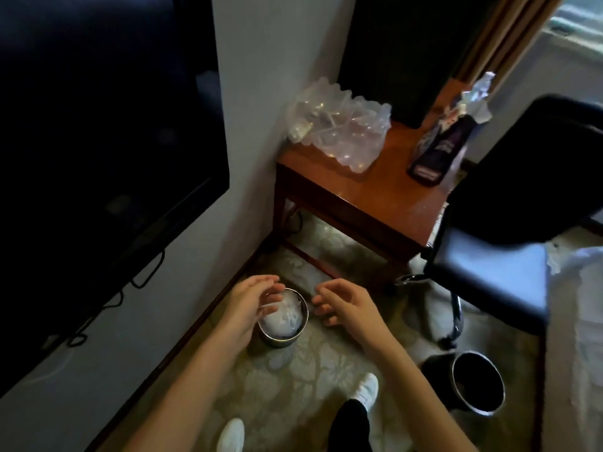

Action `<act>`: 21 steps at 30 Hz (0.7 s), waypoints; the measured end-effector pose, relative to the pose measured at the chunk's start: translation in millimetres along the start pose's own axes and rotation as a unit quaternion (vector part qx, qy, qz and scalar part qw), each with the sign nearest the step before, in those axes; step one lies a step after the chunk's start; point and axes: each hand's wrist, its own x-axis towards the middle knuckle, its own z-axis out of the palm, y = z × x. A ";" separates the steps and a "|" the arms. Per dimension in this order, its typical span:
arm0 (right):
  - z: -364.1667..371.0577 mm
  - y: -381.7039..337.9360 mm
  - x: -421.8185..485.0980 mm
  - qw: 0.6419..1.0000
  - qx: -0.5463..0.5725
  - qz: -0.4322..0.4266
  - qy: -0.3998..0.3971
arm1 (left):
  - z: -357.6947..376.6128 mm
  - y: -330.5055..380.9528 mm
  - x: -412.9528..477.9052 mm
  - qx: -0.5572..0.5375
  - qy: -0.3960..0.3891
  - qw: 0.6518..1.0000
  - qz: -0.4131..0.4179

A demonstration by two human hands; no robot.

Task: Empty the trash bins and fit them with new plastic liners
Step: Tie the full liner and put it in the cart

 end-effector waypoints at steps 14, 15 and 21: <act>-84.6 180.5 181.8 0.911 -0.354 -0.019 -0.211 | 37.7 -190.8 107.4 -0.029 0.265 0.954 -0.139; -85.9 197.9 189.7 0.903 -0.368 -0.010 -0.221 | 35.9 -207.5 117.0 -0.039 0.269 0.951 -0.146; -79.1 319.3 260.6 0.907 -0.370 -0.010 -0.200 | 8.9 -329.6 226.7 0.026 0.289 0.944 -0.156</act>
